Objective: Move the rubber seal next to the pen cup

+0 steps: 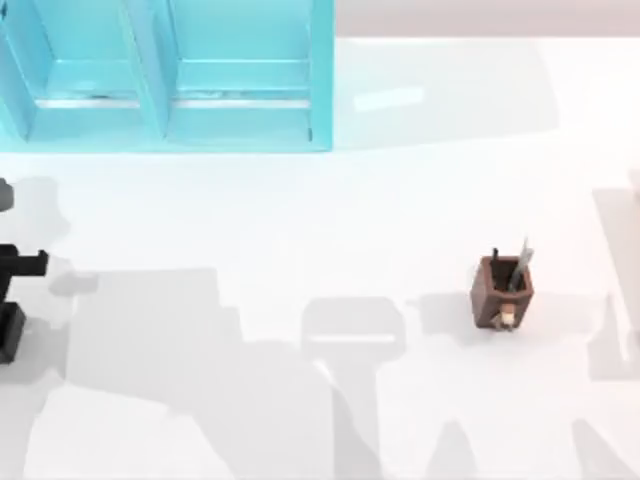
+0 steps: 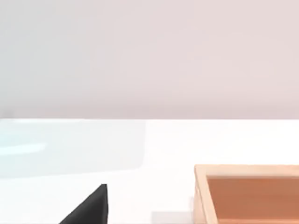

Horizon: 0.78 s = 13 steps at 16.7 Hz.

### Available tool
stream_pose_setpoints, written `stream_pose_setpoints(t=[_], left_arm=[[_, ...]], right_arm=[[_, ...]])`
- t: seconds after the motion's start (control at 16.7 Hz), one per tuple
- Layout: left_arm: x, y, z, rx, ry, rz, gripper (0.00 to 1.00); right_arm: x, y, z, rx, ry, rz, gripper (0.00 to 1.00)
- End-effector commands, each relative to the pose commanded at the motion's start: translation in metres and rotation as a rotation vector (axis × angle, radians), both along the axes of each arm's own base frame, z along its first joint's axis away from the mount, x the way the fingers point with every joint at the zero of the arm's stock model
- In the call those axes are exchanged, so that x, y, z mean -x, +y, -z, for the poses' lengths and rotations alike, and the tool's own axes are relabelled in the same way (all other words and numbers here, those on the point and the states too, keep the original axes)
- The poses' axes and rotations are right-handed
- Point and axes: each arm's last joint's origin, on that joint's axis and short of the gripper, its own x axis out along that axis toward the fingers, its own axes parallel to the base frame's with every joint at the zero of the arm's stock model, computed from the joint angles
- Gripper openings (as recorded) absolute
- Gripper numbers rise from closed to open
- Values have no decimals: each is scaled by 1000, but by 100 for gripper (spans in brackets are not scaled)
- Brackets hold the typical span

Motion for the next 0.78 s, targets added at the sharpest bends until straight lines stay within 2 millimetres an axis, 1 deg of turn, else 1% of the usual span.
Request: stream_pose_setpoints(t=[0.54, 0.66, 0.78], left_arm=[[0, -1, -1, 0, -1, 2, 0], [-6, -10, -9, 0, 0, -2, 0], [-14, -29, -27, 0, 3, -4, 0]], right_arm=[[0, 0, 0, 0, 0, 0, 100], [0, 0, 0, 0, 0, 0, 100], [0, 0, 0, 0, 0, 0, 100]])
